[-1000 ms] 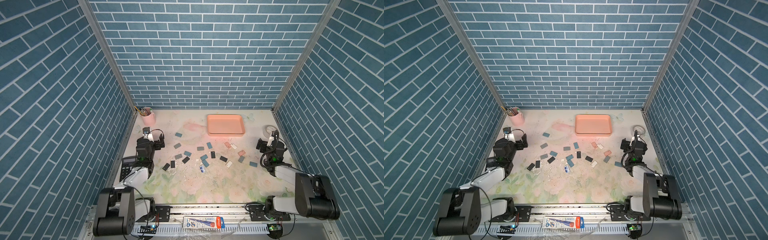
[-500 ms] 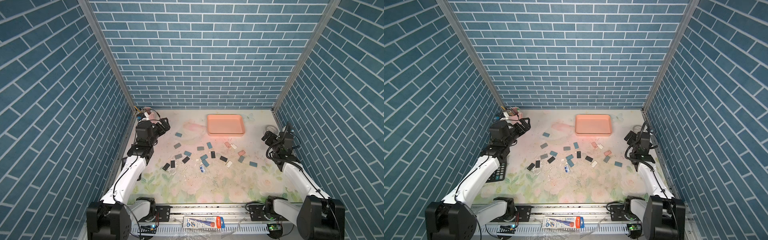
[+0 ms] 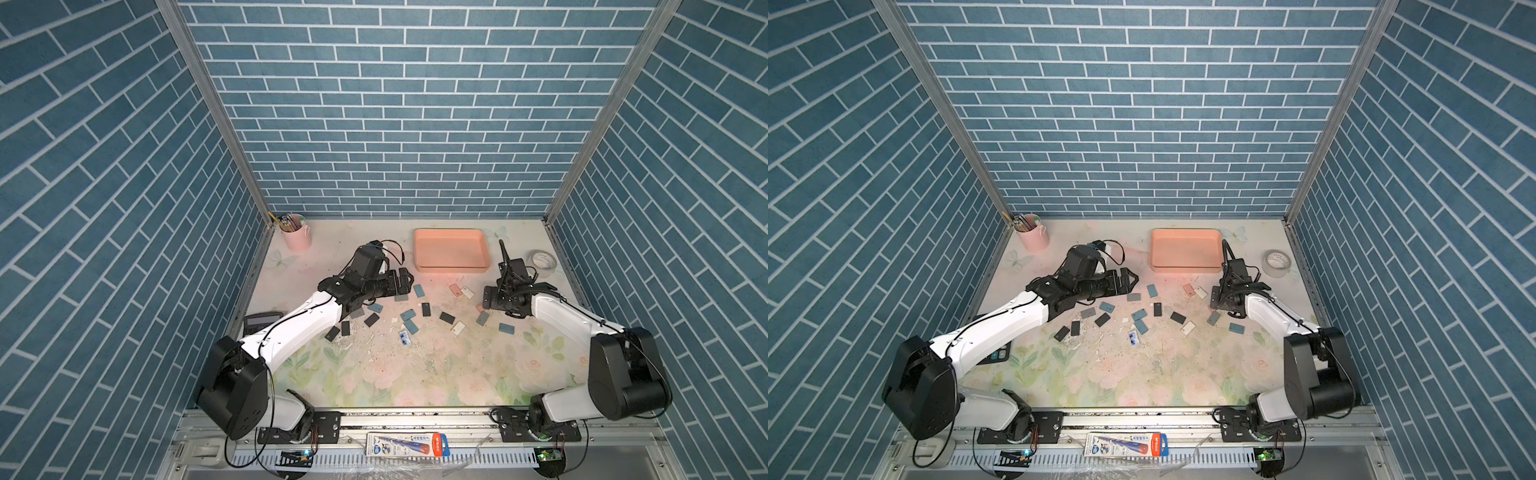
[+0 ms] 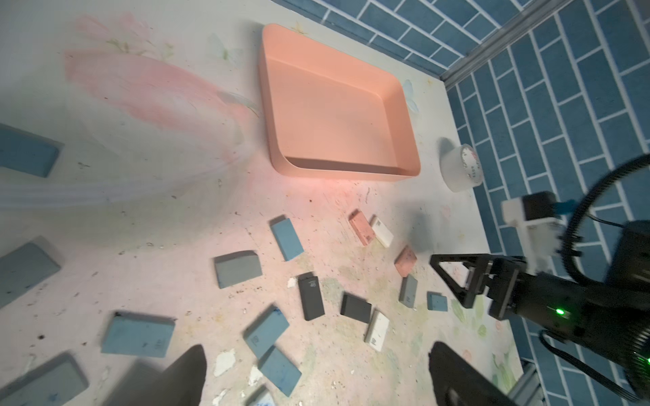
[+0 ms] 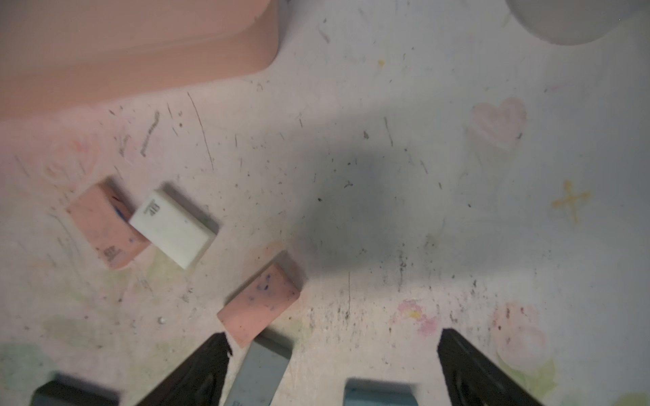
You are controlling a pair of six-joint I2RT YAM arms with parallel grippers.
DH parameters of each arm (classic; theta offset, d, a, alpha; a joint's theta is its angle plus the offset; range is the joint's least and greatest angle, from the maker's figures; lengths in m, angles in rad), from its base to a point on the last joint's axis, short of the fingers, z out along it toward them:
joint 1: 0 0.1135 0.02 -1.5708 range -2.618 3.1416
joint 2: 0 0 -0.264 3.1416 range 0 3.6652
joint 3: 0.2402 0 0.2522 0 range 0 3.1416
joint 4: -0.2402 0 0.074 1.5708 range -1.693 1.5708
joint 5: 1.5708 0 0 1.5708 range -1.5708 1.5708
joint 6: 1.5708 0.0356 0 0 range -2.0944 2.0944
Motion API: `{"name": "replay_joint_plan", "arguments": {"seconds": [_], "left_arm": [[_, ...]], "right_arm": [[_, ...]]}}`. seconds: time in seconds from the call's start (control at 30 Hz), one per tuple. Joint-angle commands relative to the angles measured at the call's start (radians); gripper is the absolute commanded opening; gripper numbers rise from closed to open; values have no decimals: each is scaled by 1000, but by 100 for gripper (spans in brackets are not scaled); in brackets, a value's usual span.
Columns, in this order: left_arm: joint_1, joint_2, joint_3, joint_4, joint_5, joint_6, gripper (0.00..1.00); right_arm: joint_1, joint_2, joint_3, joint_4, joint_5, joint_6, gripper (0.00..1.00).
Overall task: Put the eraser in the storage box
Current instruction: Pick up the eraser from the center of the board.
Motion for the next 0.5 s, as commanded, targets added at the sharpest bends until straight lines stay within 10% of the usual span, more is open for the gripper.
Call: {"name": "replay_joint_plan", "arguments": {"seconds": [0.0,0.47], "left_arm": [[-11,-7,-28,59,44,-25,100],[-2,-68,-34,-18,15,34,99]], "right_arm": [[42,66,67,-43,38,-84,94],[98,307,280,-69,-38,-251,87]]}}
